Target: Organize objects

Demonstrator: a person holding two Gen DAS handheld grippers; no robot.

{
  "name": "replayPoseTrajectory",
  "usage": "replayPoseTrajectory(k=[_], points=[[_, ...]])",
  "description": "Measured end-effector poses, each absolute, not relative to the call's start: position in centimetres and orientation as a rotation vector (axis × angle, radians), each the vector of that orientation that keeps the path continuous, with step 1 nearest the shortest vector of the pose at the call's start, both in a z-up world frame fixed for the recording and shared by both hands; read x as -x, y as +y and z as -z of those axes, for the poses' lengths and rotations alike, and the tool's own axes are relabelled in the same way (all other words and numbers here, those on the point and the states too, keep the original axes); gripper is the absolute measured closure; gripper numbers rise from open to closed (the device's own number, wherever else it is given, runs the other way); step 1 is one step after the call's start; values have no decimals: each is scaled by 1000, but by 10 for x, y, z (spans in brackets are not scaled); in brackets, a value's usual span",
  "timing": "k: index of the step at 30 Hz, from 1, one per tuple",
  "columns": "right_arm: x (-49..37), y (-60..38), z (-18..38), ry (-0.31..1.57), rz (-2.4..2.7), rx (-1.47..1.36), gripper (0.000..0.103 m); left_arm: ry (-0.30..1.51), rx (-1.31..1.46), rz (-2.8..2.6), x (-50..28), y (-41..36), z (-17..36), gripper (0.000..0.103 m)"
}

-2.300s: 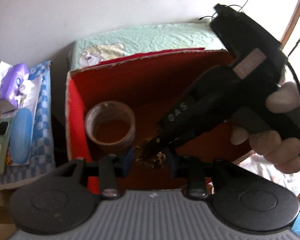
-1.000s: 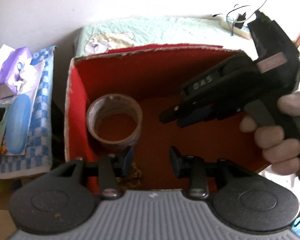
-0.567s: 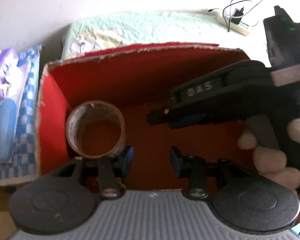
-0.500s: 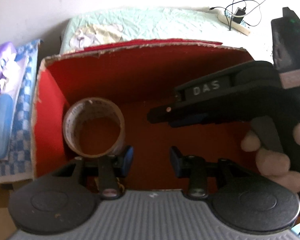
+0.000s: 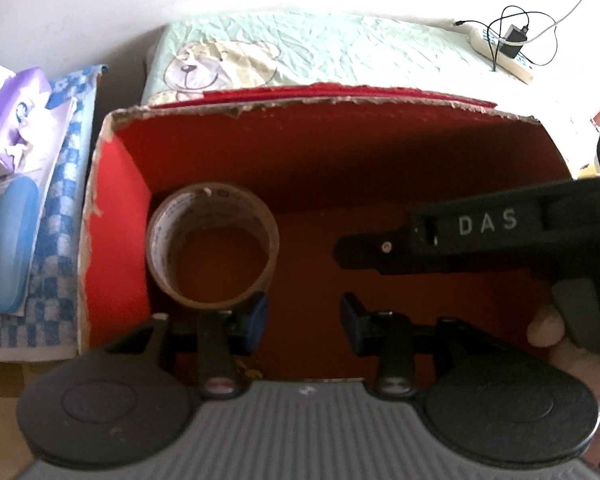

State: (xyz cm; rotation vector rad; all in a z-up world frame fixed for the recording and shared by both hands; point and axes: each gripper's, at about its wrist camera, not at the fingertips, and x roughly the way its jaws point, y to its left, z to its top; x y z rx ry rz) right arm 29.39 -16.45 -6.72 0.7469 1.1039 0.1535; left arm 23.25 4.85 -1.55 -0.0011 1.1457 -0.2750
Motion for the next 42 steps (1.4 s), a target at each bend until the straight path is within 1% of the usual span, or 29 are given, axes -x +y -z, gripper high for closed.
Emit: replayPoseTrajectory(k=[14,20,36,42], points=[[-299,-152,67,1131,-151,-655,64,1131,-52,258,-232,43,15,60],[-298,-152,66,1127,-147,-646,64,1119,-86,253,-231,39,15,55],[-299,-146,63,1113,-130,-594,64,1106,-126,256,-229,35,14,50],[-298,-146,63,1114,-117,-586,64,1095,-155,253,-227,31,15,50]])
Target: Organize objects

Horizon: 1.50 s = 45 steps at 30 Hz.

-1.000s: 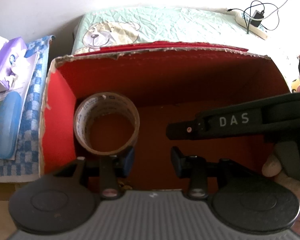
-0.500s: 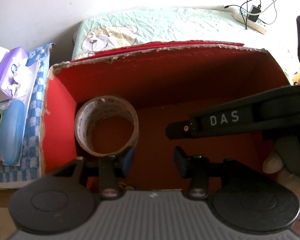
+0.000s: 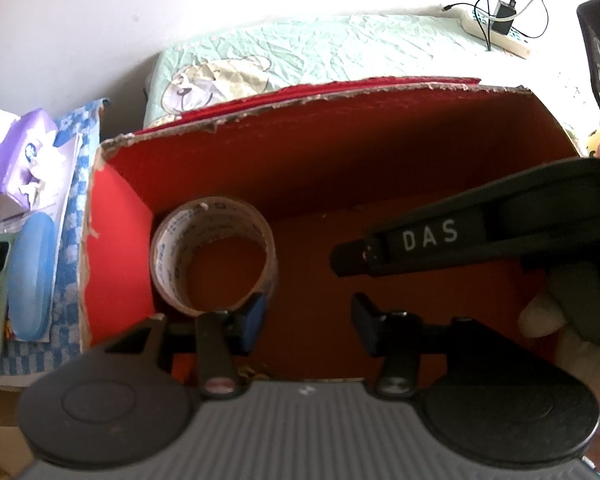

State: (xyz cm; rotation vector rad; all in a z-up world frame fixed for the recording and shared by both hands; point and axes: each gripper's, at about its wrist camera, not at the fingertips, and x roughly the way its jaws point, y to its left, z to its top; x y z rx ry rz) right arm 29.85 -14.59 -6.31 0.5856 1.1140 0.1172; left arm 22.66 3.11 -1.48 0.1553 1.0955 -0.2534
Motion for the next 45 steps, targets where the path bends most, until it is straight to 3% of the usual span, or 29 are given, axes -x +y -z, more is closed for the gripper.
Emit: replayPoseTrajectory(k=[13,15,18,38,45], points=[[-296,-145,62,1086,-113,-562,64,1073,-178,254,-224,28,14,49],[-295,-144,61,1076,-112,-561,64,1059,-194,249,-223,27,13,46],[-294,-143,60,1065,-110,-555,64,1027,-216,229,-221,24,10,33],[-293,-139,53,990,-150,-561,64,1031,-221,192,-223,21,10,33],[-282,-136,40,936,-170,-522,69,1015,-206,123,-214,20,1,32]])
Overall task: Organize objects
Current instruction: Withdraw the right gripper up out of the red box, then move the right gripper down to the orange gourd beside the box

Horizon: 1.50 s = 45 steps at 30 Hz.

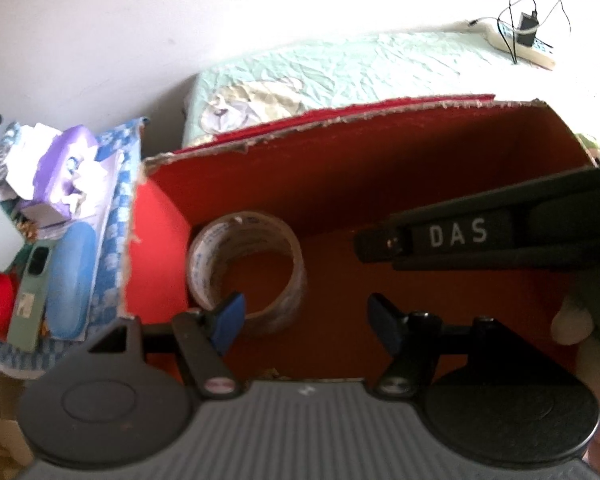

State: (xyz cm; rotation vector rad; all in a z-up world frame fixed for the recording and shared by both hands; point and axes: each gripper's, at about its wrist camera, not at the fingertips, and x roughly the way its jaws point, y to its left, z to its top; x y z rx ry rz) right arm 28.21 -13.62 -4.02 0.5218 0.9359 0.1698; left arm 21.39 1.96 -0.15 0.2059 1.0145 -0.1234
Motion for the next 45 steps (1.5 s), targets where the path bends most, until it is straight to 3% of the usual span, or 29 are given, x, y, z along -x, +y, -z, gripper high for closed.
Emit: replayPoseTrajectory(k=[29,45], points=[[-163,-150,-17,704,-469,-445,69,919,-73,-78,-100,-8,-61,32],[-121,-168,24,828,-541,-514,73,971,-50,81,-32,-37,-29,37]])
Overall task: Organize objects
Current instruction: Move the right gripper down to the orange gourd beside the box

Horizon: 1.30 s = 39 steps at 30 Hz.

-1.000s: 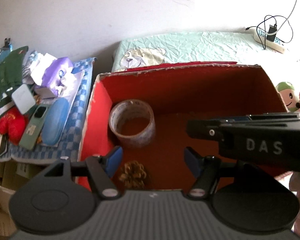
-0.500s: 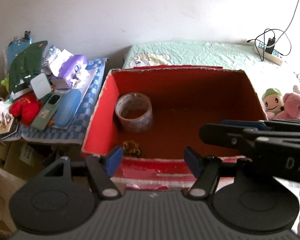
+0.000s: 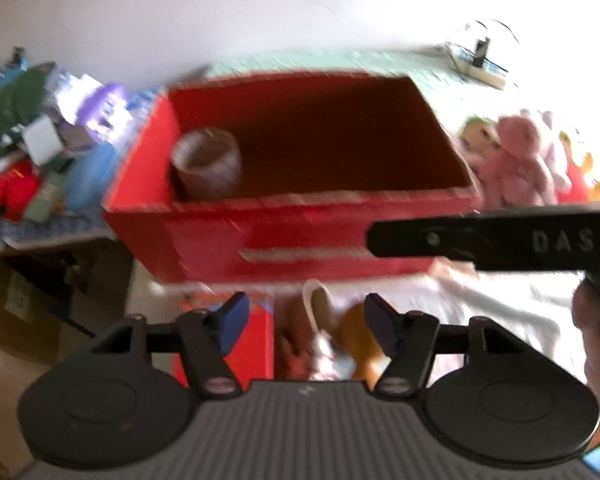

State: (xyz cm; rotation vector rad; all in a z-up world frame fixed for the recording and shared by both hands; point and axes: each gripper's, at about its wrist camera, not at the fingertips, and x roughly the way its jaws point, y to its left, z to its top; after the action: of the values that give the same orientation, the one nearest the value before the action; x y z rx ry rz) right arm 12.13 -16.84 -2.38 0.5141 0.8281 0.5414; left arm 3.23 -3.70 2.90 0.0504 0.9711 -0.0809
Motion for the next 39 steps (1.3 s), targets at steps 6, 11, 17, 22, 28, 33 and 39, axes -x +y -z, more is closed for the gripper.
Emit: replayPoseTrajectory(k=[6,11,17,22,28,33,39], points=[[-113,-172,50,924,-528,-560,75,1005,-18,167,-13,-48,-8,40],[-105,-177,66,989,-520,-593,75,1013,5,218,-8,-54,3,43],[-103,-181,84,1061,-513,-630,75,1047,12,265,-11,-63,18,50],[-108,-181,96,1107,-525,-675,74,1074,-5,270,-17,-67,31,51],[-114,-181,109,1153,-525,-702,74,1112,1,281,-26,-63,44,50],[-119,-181,115,1176,-522,-712,73,1136,7,292,-35,-62,53,50],[-125,-185,121,1199,-534,-742,69,1167,-4,294,-42,-64,64,53]])
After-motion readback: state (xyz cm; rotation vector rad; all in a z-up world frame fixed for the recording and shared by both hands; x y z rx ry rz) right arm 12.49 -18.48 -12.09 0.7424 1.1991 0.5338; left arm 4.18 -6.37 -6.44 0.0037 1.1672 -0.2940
